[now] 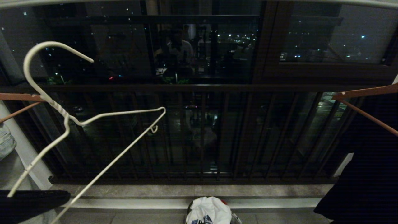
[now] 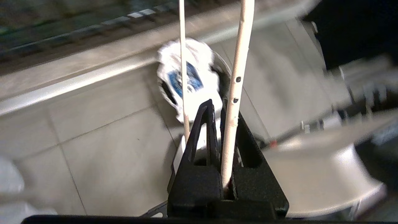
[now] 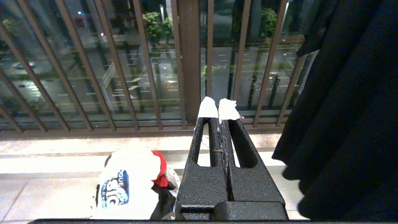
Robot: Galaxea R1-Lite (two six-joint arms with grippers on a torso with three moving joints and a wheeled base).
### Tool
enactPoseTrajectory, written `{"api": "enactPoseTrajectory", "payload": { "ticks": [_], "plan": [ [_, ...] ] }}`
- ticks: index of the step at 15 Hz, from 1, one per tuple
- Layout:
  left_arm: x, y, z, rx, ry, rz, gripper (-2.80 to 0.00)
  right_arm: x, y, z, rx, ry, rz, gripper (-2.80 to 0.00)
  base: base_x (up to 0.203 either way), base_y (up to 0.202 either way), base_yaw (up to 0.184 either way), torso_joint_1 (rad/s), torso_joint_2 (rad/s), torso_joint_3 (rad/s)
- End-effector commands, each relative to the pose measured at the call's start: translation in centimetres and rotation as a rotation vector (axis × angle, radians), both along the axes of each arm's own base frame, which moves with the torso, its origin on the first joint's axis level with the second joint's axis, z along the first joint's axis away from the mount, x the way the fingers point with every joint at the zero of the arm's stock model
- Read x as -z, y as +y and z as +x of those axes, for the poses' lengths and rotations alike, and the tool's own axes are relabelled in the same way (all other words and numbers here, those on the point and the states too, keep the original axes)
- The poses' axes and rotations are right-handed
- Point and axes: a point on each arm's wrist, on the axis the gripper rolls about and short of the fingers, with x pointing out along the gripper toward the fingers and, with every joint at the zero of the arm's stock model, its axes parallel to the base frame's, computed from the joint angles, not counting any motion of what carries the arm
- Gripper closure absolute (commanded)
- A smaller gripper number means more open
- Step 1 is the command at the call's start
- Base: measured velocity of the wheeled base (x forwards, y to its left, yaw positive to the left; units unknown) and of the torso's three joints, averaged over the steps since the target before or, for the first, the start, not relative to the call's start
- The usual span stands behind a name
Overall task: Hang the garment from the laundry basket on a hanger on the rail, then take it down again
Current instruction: Pick up the clothes rack on the clothesline
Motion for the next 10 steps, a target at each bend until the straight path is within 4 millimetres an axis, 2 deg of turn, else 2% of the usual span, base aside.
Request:
{"api": "enactPoseTrajectory", "payload": {
  "ticks": [1, 5, 7, 10],
  "plan": [
    [2.2, -0.6, 0.5, 0.096, -0.006, 0.005, 0.00, 0.0, 0.0, 0.0, 0.000, 0.002, 0.000, 0.00, 0.000, 0.000, 0.000, 0.000, 0.00, 0.000],
    [4.0, -3.1, 2.9, 0.269, -0.022, 0.006, 0.00, 0.0, 0.0, 0.0, 0.000, 0.002, 0.000, 0.00, 0.000, 0.000, 0.000, 0.000, 0.00, 0.000],
    [4.1, -4.4, 4.2, 0.314, 0.002, -0.004, 0.00, 0.0, 0.0, 0.0, 0.000, 0.002, 0.000, 0.00, 0.000, 0.000, 0.000, 0.000, 0.00, 0.000],
    [3.8, -5.2, 4.8, 0.432, 0.018, -0.037, 0.00, 0.0, 0.0, 0.0, 0.000, 0.002, 0.000, 0.00, 0.000, 0.000, 0.000, 0.000, 0.00, 0.000]
  ]
}}
